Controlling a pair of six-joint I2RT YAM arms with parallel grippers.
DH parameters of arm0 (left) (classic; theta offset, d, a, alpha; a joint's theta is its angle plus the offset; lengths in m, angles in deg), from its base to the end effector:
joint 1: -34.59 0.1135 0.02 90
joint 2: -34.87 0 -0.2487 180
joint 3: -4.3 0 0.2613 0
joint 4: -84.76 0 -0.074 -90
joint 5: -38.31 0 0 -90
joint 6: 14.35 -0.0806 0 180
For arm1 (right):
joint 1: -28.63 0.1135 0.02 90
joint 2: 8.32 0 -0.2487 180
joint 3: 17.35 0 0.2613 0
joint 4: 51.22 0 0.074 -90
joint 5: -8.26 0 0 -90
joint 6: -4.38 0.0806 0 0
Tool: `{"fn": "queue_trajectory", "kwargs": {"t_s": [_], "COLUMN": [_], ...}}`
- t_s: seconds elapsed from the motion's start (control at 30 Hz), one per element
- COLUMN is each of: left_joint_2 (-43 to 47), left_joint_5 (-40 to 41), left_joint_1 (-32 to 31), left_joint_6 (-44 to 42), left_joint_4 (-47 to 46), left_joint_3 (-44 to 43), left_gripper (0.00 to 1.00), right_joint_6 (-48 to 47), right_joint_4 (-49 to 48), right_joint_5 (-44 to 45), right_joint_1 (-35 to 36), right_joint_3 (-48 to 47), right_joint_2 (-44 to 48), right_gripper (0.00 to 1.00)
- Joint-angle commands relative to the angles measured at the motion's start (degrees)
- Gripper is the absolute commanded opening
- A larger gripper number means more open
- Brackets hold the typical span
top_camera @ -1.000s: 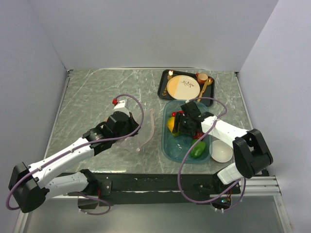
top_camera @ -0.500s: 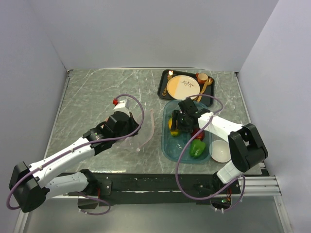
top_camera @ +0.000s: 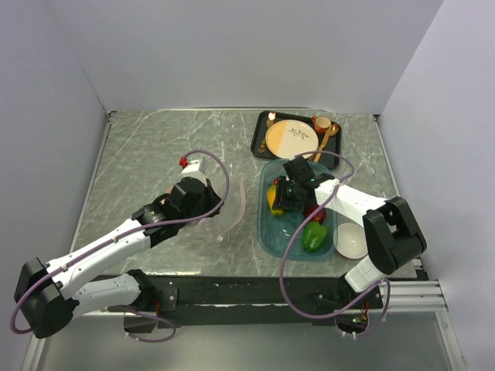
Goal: Place the food in the zip-top bag and seal the zipper
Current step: Pick up the fake fruit from the bin.
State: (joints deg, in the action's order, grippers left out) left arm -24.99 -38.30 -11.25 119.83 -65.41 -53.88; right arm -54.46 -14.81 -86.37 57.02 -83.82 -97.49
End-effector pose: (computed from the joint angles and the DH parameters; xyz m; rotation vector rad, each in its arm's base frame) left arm 0.2128 -0.1924 0.2413 -0.1115 2.1790 -0.6814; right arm 0.2931 0.1658 0.1289 0.0348 2.6755 0.4610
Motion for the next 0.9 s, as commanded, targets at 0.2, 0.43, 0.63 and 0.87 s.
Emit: {"fn": "queue_trajectory", "kwargs": {"t_s": [0.2, 0.43, 0.63, 0.87], "left_joint_2": [0.6, 0.3, 0.5, 0.2], "left_joint_5": [-0.4, -0.4, 0.1, -0.5], "left_joint_1": [-0.2, -0.2, -0.2, -0.2], "left_joint_6": [-0.2, -0.1, 0.0, 0.6], "left_joint_4": [-2.7, -2.7, -2.7, -3.9], "left_joint_3": [-0.3, -0.7, -1.0, -0.2], "left_gripper": [0.01, 0.01, 0.01, 0.01], "right_joint_6": [1.2, 2.2, 3.7, 6.9], "right_joint_4": [-0.8, 0.9, 2.6, 2.2], "right_joint_5": [0.1, 0.0, -0.7, -3.4], "right_joint_1": [0.6, 0.5, 0.5, 4.1], "right_joint_3": [2.2, 2.8, 2.7, 2.7], "right_joint_2": [6.3, 12.2, 17.5, 23.1], "right_gripper": [0.31, 0.31, 0.3, 0.28]}}
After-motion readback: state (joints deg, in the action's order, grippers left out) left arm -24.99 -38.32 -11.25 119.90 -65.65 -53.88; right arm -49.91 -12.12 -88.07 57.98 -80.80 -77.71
